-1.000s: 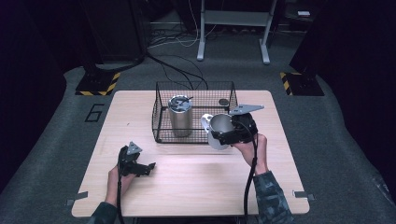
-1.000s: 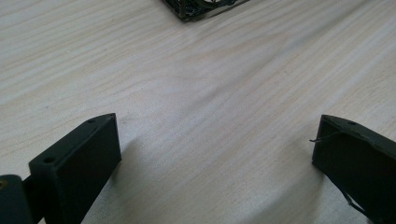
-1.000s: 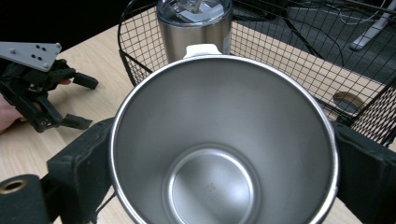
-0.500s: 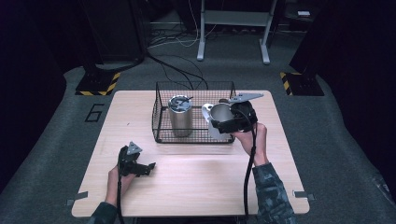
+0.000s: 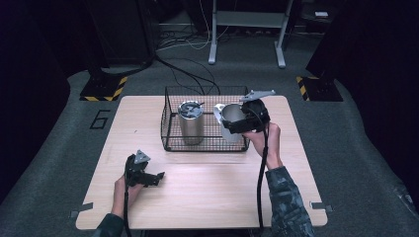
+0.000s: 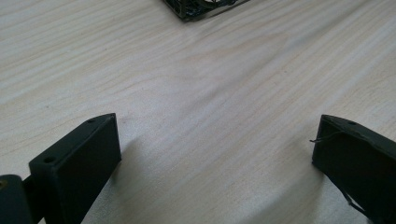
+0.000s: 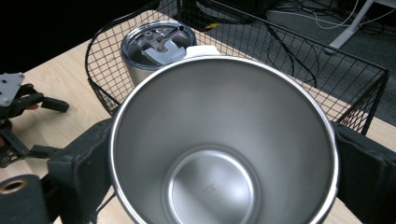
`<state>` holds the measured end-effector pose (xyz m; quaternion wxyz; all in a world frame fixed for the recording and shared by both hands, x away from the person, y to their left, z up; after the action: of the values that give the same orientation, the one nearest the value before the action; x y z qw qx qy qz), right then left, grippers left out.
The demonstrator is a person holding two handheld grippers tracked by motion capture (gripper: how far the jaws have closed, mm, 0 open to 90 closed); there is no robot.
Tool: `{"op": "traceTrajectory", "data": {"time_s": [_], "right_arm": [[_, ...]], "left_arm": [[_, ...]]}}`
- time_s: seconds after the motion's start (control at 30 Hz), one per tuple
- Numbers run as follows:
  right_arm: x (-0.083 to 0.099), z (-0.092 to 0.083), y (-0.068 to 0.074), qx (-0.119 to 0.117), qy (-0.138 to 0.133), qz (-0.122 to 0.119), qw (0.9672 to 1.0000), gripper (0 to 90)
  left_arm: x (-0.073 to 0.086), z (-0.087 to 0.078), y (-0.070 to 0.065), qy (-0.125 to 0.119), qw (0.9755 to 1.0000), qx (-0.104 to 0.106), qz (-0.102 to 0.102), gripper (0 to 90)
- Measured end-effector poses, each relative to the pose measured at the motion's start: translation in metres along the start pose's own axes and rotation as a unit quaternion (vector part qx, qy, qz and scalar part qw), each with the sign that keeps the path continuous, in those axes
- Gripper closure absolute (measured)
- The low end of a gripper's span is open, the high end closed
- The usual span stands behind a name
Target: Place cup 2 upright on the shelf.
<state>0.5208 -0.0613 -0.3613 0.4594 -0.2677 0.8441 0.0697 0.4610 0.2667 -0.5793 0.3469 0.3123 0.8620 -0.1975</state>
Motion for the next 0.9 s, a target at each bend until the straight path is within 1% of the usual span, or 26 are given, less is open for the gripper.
{"op": "traceTrajectory", "data": {"time_s": [0.1,0.17,0.2,0.27,0.37,0.47,0.57,0.63,0.8,0.9], "right_arm": [[-0.003,0.003,0.0,0.003,0.003,0.007,1.0,5.8],[-0.005,0.006,-0.001,0.004,0.003,0.002,1.0,5.8],[-0.006,0.008,-0.001,0.005,0.004,0.003,1.0,5.8],[-0.008,0.01,-0.001,0.007,0.005,0.001,1.0,5.8],[-0.01,0.016,-0.002,0.009,0.006,0.007,0.9999,5.8],[-0.01,0.022,-0.003,0.01,0.009,0.004,0.9999,5.8],[-0.01,0.024,-0.003,0.014,0.015,0.008,0.9998,5.8],[-0.011,0.026,-0.005,0.016,0.012,0.003,0.9998,5.8],[-0.012,0.031,-0.006,0.025,0.018,0.001,0.9995,5.8],[-0.012,0.033,-0.007,0.027,0.021,-0.002,0.9994,5.8]], "left_arm": [[0.0,0.0,0.0,0.0,1.0,0.0,-0.001,0.9],[0.0,0.0,0.0,0.002,1.0,0.002,0.0,0.9],[0.0,-0.001,0.0,0.006,1.0,0.004,-0.001,0.9],[0.0,-0.001,0.0,0.006,1.0,0.004,-0.001,0.9],[0.0,-0.001,0.0,0.005,1.0,0.004,-0.001,0.9],[0.0,-0.001,0.0,0.005,1.0,0.004,-0.001,0.9],[0.0,-0.001,0.0,0.005,1.0,0.004,-0.001,0.9],[0.0,-0.001,0.0,0.005,1.0,0.004,-0.001,0.9],[0.001,-0.001,0.0,0.007,1.0,0.005,0.001,0.9],[0.001,-0.001,0.0,0.007,1.0,0.005,0.001,0.9]]}}
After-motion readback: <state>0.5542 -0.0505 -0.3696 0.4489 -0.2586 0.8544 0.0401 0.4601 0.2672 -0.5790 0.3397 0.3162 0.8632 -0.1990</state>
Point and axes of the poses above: each handheld gripper's, and its own axes: z roughly forward along the jaws, x roughly out of its underside, y roughly to its left, the point moved 7 cm from there along z, roughly forward along the jaws, and after that the axes turned 12 degrees about x, right-handed, at the moved point
